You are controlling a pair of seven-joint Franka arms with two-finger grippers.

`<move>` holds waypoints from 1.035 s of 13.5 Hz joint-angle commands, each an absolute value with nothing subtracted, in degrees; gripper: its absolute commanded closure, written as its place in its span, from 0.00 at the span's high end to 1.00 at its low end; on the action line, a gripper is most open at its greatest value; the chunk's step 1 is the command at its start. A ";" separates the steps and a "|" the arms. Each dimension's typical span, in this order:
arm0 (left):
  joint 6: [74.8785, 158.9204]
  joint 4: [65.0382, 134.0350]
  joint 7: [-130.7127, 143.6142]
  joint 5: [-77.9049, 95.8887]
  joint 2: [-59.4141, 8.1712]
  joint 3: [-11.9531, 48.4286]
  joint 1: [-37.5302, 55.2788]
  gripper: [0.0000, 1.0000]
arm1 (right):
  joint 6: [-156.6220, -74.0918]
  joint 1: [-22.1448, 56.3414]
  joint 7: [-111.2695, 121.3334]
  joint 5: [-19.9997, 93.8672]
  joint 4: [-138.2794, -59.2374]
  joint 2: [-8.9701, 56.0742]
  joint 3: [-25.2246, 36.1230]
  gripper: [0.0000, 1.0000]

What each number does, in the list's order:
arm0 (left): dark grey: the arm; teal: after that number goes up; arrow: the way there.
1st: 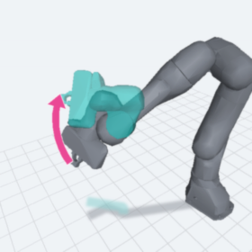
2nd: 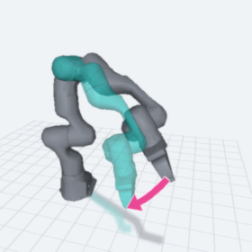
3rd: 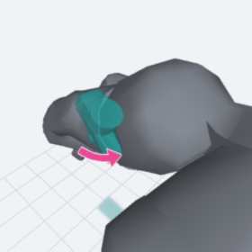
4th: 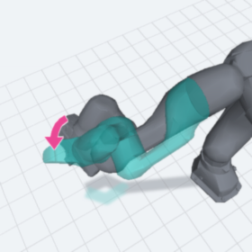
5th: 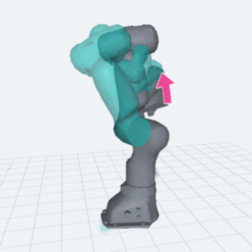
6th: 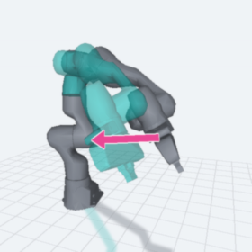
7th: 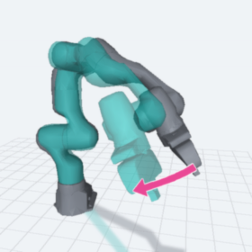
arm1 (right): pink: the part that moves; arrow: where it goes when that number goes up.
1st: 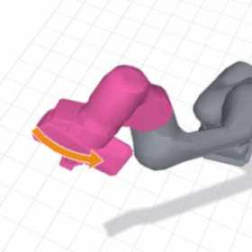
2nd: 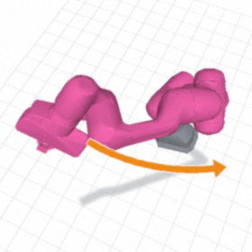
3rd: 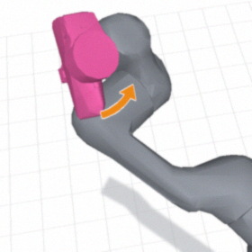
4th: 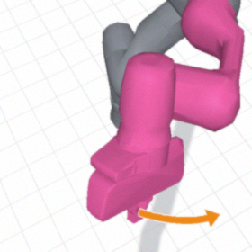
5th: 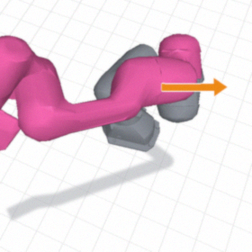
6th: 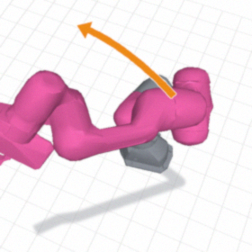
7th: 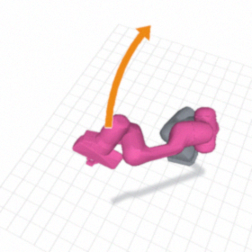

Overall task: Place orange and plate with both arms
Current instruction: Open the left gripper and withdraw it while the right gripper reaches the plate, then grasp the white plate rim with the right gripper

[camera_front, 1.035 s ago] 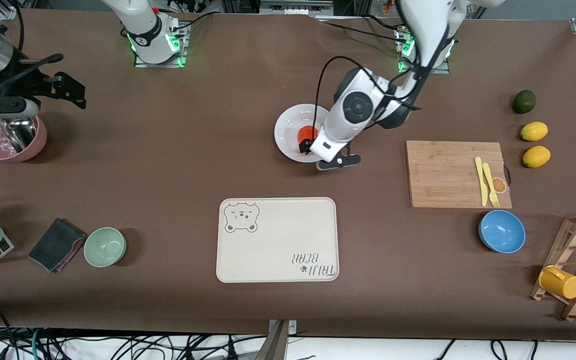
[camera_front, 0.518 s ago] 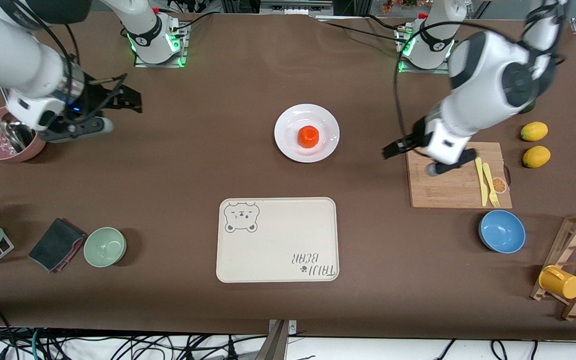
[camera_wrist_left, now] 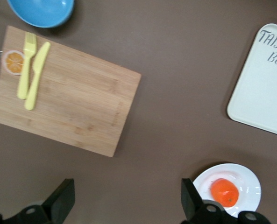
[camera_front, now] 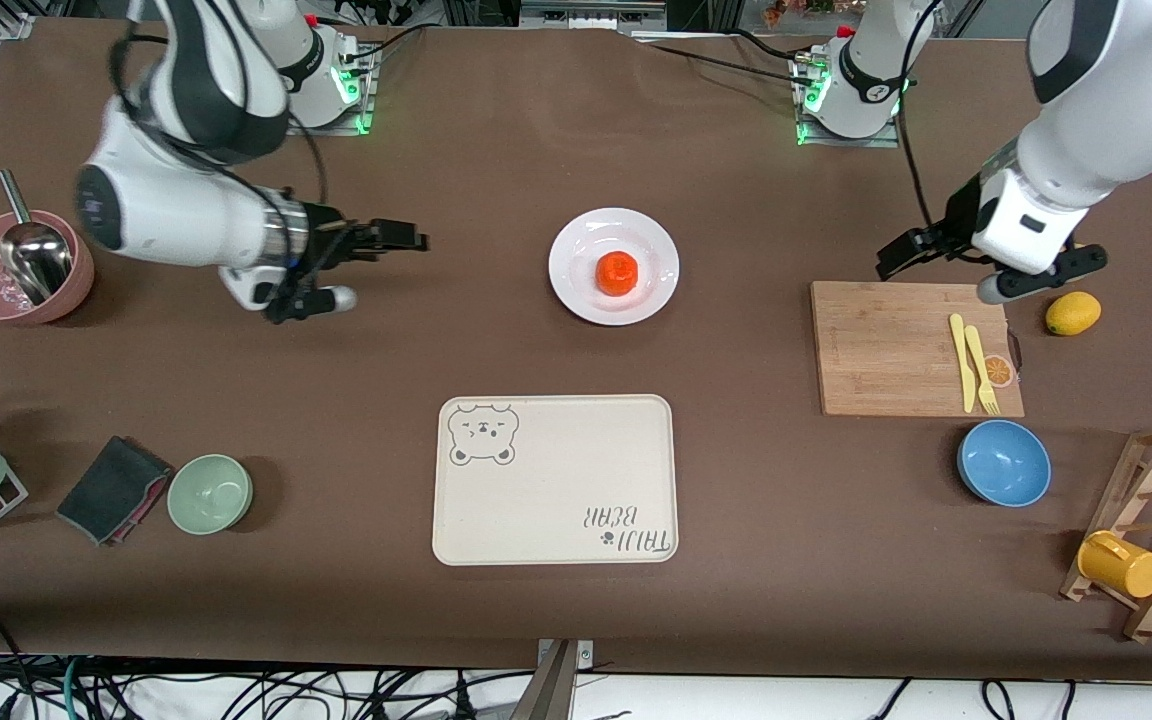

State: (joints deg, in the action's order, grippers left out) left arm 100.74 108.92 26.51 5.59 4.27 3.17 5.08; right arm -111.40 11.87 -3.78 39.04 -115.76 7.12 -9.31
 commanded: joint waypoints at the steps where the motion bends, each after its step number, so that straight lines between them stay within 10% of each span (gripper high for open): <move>1: 94.58 102.50 24.79 0.72 4.39 3.96 3.87 1.00 | -122.12 11.95 -3.08 46.47 -122.50 5.80 -15.97 1.00; 14: 85.52 92.46 20.39 1.14 2.90 3.08 1.67 1.00 | -135.88 13.17 44.27 78.90 -122.17 28.64 -23.38 0.88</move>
